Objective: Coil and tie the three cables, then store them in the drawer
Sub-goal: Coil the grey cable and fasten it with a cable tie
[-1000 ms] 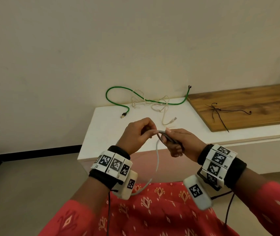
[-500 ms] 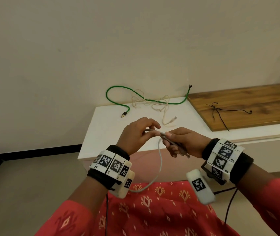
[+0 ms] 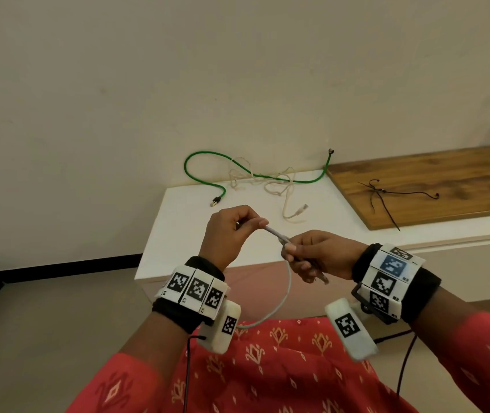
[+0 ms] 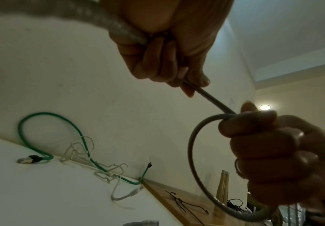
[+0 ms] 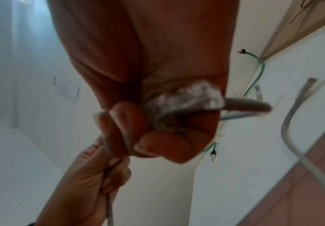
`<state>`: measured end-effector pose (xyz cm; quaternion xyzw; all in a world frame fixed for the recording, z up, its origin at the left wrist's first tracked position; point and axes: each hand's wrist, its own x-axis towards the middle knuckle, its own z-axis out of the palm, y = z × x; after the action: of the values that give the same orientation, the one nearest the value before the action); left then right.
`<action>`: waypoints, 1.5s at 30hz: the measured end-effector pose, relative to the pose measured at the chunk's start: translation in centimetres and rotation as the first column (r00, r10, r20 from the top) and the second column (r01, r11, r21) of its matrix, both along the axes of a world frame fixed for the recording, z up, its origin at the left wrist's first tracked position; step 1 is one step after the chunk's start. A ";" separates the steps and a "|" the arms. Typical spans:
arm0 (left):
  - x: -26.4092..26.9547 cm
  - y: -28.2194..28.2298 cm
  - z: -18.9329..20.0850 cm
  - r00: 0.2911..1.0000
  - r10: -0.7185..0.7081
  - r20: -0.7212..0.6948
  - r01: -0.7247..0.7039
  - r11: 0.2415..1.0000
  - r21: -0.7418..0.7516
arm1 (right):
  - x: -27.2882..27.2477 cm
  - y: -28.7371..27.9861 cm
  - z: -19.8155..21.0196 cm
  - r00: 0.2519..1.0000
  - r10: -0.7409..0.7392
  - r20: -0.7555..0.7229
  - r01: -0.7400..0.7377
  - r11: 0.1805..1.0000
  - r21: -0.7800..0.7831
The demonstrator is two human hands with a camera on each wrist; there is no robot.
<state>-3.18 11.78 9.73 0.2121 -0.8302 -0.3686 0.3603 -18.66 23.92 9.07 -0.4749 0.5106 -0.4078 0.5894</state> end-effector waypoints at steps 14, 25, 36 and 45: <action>-0.1 -1.9 -0.4 0.983 0.129 -0.128 -0.101 0.974 0.202 | -0.4 0.1 2.8 0.865 -0.194 0.463 0.244 0.969 -0.049; -0.5 4.1 -5.2 0.953 -0.048 0.300 0.097 0.984 -0.151 | -0.6 0.1 3.0 0.540 -0.030 0.841 0.391 0.894 -0.219; -1.8 4.9 -4.6 0.768 0.282 0.575 0.034 0.879 -0.476 | 0.5 -0.3 2.9 0.504 0.094 0.859 0.286 0.920 -0.269; -0.8 6.1 -5.0 0.869 0.213 0.447 0.077 0.834 -0.547 | 1.1 -0.8 1.3 0.809 -0.487 0.329 0.587 0.700 -0.407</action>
<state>-3.94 17.87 4.70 0.2171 -0.9555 -0.0358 0.1964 -17.52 23.11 10.37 -0.3951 0.4455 -0.7227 0.3509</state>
